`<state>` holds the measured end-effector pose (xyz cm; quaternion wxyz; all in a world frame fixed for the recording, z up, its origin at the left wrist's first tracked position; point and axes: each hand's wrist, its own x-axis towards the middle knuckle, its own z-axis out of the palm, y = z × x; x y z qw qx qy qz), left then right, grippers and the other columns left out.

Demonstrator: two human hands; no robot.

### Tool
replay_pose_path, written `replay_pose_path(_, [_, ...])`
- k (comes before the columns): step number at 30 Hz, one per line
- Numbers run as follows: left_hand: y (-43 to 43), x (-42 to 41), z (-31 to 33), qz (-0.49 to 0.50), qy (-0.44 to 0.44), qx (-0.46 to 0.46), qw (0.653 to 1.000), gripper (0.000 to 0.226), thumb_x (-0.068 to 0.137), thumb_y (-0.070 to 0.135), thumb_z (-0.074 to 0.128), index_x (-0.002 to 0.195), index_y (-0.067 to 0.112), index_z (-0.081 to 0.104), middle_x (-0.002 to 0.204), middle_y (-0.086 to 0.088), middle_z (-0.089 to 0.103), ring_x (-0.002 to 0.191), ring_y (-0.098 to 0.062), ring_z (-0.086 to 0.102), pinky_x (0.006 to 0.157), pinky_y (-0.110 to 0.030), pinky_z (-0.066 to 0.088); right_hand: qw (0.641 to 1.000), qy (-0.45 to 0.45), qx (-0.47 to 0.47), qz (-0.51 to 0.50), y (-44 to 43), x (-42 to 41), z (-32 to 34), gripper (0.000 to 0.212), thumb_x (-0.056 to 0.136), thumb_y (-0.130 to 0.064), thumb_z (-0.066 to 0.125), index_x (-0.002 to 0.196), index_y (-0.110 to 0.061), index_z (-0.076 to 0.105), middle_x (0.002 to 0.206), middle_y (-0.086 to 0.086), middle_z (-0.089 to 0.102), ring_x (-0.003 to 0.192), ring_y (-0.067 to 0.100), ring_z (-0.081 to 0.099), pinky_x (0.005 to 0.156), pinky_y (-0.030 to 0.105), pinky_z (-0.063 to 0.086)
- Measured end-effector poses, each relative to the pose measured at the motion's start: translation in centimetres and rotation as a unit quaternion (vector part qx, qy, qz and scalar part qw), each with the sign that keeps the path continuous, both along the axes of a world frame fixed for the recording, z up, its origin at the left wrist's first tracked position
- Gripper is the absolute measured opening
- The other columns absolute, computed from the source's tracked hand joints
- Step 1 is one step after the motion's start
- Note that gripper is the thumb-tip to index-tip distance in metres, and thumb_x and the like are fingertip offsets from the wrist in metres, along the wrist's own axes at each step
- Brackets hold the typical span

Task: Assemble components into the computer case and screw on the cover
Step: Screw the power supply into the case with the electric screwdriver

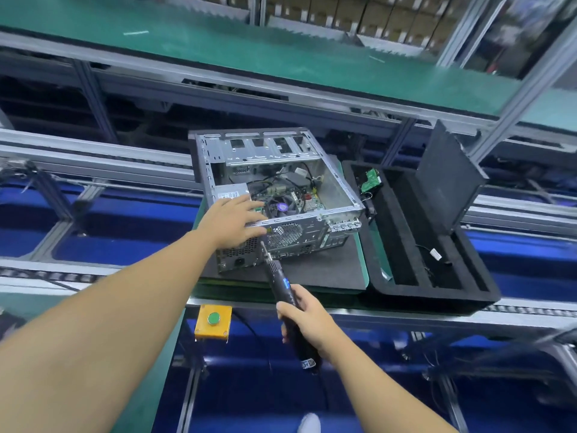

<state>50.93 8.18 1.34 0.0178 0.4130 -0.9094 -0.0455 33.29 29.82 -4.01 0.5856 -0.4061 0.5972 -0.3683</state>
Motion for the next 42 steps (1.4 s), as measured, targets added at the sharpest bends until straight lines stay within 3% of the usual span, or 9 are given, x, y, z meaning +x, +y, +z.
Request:
replay_pose_path(4, [0.2, 0.0, 0.3, 0.024, 0.051, 0.043, 0.997, 0.059, 0.089, 0.079, 0.026, 0.14, 0.055, 0.043, 0.156, 0.027, 0.028, 0.148, -0.005, 0.016, 0.116, -0.041, 0.016, 0.999, -0.017, 0.008, 0.043, -1.3, -0.5, 0.5, 0.025, 0.086, -0.027, 0.07, 0.107, -0.022, 0.057, 0.083, 0.002, 0.065, 0.066, 0.029, 0.067, 0.076, 0.048, 0.057])
replay_pose_path(7, [0.3, 0.1, 0.8, 0.054, 0.164, 0.091, 0.981, 0.059, 0.091, 0.064, 0.024, 0.142, 0.044, 0.046, 0.156, 0.021, 0.032, 0.146, -0.004, 0.024, 0.117, -0.041, 0.019, 0.994, -0.014, 0.02, 0.106, -2.7, 1.1, 0.2, 0.027, 0.088, -0.023, 0.07, 0.11, -0.017, 0.055, 0.085, 0.003, 0.068, 0.075, 0.028, 0.07, 0.086, 0.05, 0.057])
replay_pose_path(11, [0.9, 1.1, 0.4, 0.158, 0.4, 0.104, 0.897, 0.043, 0.101, 0.036, 0.039, 0.14, 0.027, 0.054, 0.158, 0.012, 0.031, 0.148, -0.008, 0.021, 0.12, -0.04, 0.012, 0.973, 0.004, 0.038, 0.226, -5.2, 4.2, -1.2, 0.02, 0.096, -0.019, 0.069, 0.11, -0.02, 0.055, 0.091, 0.004, 0.074, 0.085, 0.023, 0.068, 0.086, 0.039, 0.055])
replay_pose_path(13, [1.0, 3.3, -0.3, 0.23, 0.446, 0.104, 0.859, 0.037, 0.104, 0.028, 0.041, 0.139, 0.025, 0.054, 0.158, 0.012, 0.032, 0.146, -0.006, 0.023, 0.119, -0.038, 0.013, 0.956, 0.016, 0.051, 0.287, -6.7, 6.1, -1.8, 0.019, 0.097, -0.022, 0.069, 0.109, -0.026, 0.055, 0.094, 0.003, 0.075, 0.085, 0.017, 0.068, 0.083, 0.031, 0.055])
replay_pose_path(19, [2.8, 13.9, -3.4, 0.4, 0.455, 0.113, 0.788, 0.028, 0.103, 0.022, 0.041, 0.124, 0.023, 0.06, 0.129, 0.008, 0.055, 0.123, -0.01, 0.049, 0.106, -0.029, 0.034, 0.924, 0.061, 0.072, 0.369, -10.2, 14.1, -4.5, 0.054, 0.081, -0.046, 0.074, 0.126, -0.027, 0.052, 0.118, 0.01, 0.074, 0.104, 0.022, 0.071, 0.094, 0.037, 0.056])
replay_pose_path(22, [5.2, 18.2, -5.7, 0.507, 0.422, 0.126, 0.741, 0.03, 0.101, 0.02, 0.043, 0.126, 0.015, 0.06, 0.127, 0.0, 0.057, 0.108, -0.011, 0.052, 0.091, -0.02, 0.036, 0.912, 0.091, 0.07, 0.394, -11.0, 17.8, -6.2, 0.046, 0.088, -0.043, 0.073, 0.126, -0.024, 0.054, 0.12, 0.001, 0.073, 0.104, 0.017, 0.07, 0.091, 0.022, 0.054])
replay_pose_path(30, [15.5, 22.1, -11.2, 0.678, 0.387, 0.333, 0.529, 0.015, 0.103, 0.02, 0.041, 0.11, 0.016, 0.054, 0.113, -0.012, 0.061, 0.091, -0.025, 0.061, 0.065, -0.027, 0.04, 0.893, 0.177, 0.087, 0.405, -10.8, 25.2, -10.4, 0.035, 0.091, -0.029, 0.073, 0.119, -0.015, 0.058, 0.112, 0.004, 0.068, 0.106, 0.026, 0.065, 0.097, 0.038, 0.051])
replay_pose_path(37, [19.1, 21.3, -14.4, 0.691, 0.426, 0.397, 0.429, 0.03, 0.103, 0.019, 0.045, 0.131, 0.015, 0.052, 0.122, -0.007, 0.06, 0.105, -0.021, 0.058, 0.087, -0.033, 0.045, 0.857, 0.31, 0.068, 0.406, -10.0, 29.1, -13.4, 0.048, 0.093, -0.037, 0.073, 0.124, -0.004, 0.059, 0.121, 0.016, 0.067, 0.112, 0.032, 0.065, 0.085, 0.031, 0.048])
replay_pose_path(42, [19.6, 21.4, -16.2, 0.699, 0.444, 0.371, 0.421, 0.031, 0.1, 0.018, 0.049, 0.13, 0.018, 0.057, 0.118, -0.006, 0.063, 0.102, -0.02, 0.059, 0.081, -0.028, 0.045, 0.859, 0.325, 0.055, 0.392, -9.4, 30.3, -13.3, 0.056, 0.09, -0.032, 0.076, 0.128, 0.0, 0.048, 0.13, 0.019, 0.057, 0.119, 0.035, 0.059, 0.098, 0.039, 0.048])
